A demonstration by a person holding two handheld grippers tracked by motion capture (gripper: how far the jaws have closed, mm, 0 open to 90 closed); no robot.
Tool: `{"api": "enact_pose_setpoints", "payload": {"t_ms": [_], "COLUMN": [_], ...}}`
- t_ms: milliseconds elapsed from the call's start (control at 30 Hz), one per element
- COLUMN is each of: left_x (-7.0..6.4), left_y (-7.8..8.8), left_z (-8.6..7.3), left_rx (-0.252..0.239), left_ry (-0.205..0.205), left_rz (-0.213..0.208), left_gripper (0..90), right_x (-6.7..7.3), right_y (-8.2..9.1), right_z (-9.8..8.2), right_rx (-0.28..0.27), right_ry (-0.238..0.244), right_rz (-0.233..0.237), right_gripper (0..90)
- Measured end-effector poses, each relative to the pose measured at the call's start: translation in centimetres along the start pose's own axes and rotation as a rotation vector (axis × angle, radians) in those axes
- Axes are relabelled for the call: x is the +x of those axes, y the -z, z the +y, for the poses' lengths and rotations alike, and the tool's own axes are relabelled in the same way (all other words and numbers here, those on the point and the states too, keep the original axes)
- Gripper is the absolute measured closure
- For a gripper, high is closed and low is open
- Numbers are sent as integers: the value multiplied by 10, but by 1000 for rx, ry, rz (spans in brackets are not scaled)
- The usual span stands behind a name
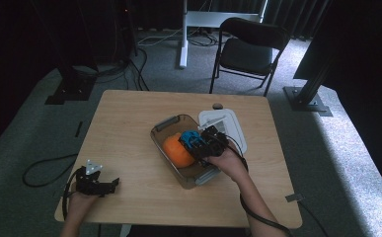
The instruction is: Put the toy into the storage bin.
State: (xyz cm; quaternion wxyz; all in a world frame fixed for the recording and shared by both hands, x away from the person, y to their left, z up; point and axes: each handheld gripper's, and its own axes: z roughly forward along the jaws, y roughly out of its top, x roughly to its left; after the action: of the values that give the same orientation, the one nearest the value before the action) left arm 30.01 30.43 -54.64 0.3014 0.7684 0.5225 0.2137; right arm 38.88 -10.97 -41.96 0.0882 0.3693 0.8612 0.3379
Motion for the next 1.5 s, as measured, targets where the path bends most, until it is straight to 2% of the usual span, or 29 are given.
{"api": "enact_pose_setpoints", "payload": {"t_ms": [33,167,333,667,700,800,1233,1333,1433,1500], "left_x": [0,0,0,0,0,0,0,0,0,0], "left_y": [0,0,0,0,0,0,0,0,0,0], "left_z": [0,0,0,0,0,0,0,0,0,0], "left_rx": [0,0,-1,0,-1,0,0,1,1,1], "left_ry": [0,-2,-2,-3,-2,-2,-3,-4,-4,-2], "left_rz": [0,-1,-2,-1,-1,-2,-2,-2,-1,-2], "left_gripper": [11,11,11,11,11,11,11,11,11,11], "right_x": [0,-2,-5,-9,-13,-18,-36,-44,-48,-55], "right_y": [2,6,8,18,22,25,36,41,43,48], "right_z": [0,1,0,-2,-3,-5,-18,-25,-28,-33], "right_rx": [-6,-7,-10,-48,-60,-65,-74,-85,-94,-111], "right_ry": [-4,-7,-16,-30,-49,-64,-96,-117,-127,-151], "right_rz": [11,-2,10,32,27,17,-21,-40,-59,-74], "right_gripper": [234,234,234,206,192,180,167,134,134,134]}}
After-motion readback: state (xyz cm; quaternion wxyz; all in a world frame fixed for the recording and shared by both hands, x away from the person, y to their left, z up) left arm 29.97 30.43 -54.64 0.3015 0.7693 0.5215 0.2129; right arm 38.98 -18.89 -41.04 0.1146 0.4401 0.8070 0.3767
